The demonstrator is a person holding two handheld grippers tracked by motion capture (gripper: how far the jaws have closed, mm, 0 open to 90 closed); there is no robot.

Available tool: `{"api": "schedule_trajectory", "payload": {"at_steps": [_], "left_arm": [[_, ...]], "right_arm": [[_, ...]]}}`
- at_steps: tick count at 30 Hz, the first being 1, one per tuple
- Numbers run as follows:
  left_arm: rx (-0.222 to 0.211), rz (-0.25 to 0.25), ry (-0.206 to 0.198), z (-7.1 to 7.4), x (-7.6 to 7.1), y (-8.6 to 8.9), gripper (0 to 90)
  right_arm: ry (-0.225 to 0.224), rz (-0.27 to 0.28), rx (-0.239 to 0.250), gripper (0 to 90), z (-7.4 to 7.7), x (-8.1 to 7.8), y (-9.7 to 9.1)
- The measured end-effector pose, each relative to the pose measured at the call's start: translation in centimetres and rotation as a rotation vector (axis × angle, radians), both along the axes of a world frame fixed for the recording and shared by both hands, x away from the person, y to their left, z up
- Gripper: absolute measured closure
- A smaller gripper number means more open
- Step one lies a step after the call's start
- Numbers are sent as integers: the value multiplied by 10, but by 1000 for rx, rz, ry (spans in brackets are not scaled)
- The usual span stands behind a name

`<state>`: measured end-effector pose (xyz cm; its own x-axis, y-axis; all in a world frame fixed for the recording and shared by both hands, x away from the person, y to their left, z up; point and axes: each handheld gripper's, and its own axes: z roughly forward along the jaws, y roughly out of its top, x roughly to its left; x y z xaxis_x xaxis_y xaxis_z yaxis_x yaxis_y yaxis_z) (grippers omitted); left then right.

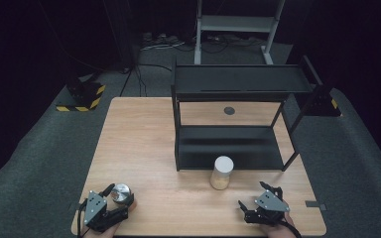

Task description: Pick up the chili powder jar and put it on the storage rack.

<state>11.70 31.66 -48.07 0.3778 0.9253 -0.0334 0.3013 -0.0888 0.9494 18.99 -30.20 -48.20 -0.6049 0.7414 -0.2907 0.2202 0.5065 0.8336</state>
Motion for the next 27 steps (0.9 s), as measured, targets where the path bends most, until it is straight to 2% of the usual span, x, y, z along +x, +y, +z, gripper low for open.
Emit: {"api": "schedule_trajectory", "payload": {"at_steps": [11, 19, 27], "left_arm": [[-17, -25, -12, -3, 0, 6, 325], [-5, -33, -19, -2, 1, 7, 337], [-14, -37, -39, -1, 1, 5, 345]], "right_arm": [[-1, 1, -2, 4, 0, 0, 0], [0, 1, -1, 4, 0, 0, 0], [2, 3, -4, 4, 0, 1, 0]]}}
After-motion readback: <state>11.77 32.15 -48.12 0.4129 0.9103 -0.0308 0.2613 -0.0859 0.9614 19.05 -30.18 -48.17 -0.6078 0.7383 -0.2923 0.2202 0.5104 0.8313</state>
